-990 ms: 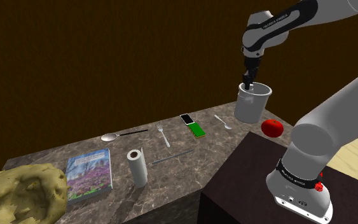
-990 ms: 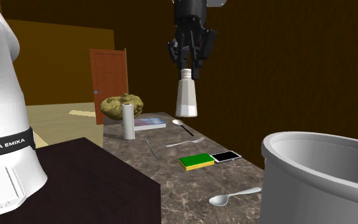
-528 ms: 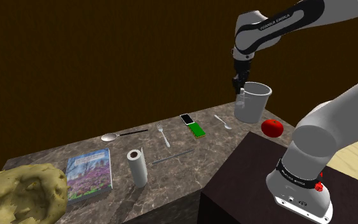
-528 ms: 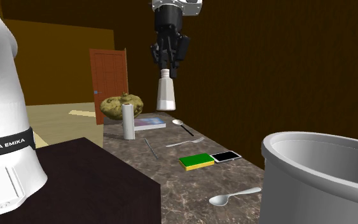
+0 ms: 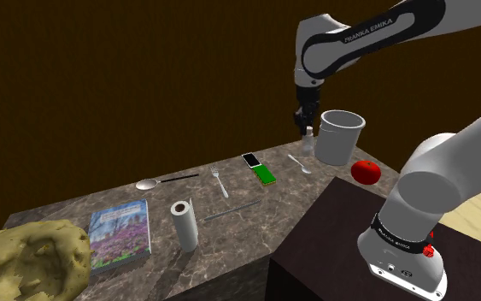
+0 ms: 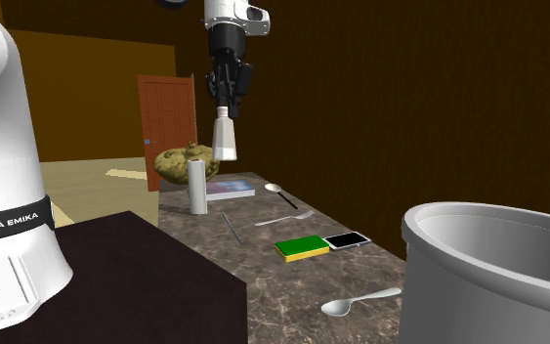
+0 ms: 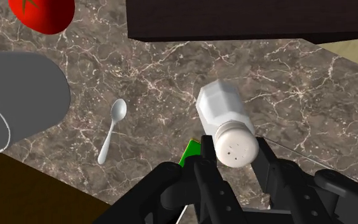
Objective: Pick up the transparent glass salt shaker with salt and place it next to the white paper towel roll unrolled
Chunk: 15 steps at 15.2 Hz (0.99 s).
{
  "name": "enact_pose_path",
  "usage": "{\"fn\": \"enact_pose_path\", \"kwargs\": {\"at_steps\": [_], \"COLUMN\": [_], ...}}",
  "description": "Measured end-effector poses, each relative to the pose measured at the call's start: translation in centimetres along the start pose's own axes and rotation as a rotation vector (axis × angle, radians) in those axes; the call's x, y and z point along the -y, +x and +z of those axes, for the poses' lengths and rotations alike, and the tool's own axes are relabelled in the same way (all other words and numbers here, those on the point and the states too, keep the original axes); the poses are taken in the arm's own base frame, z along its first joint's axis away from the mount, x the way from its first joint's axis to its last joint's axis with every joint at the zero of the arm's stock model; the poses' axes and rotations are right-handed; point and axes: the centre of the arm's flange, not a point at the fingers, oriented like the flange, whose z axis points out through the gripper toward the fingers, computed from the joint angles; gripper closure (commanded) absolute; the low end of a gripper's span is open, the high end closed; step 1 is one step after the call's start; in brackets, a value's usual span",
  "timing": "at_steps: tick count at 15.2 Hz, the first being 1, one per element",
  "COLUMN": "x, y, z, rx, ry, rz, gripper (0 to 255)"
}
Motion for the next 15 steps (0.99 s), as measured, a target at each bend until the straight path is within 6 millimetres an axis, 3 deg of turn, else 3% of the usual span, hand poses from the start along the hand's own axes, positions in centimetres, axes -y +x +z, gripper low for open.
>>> {"fn": "enact_pose_path", "kwargs": {"at_steps": [15], "x": [19.8], "y": [1.7], "z": [-1.1], "rx": [0.001], "ry": [-0.001], "rz": [0.000], "gripper": [255]}}
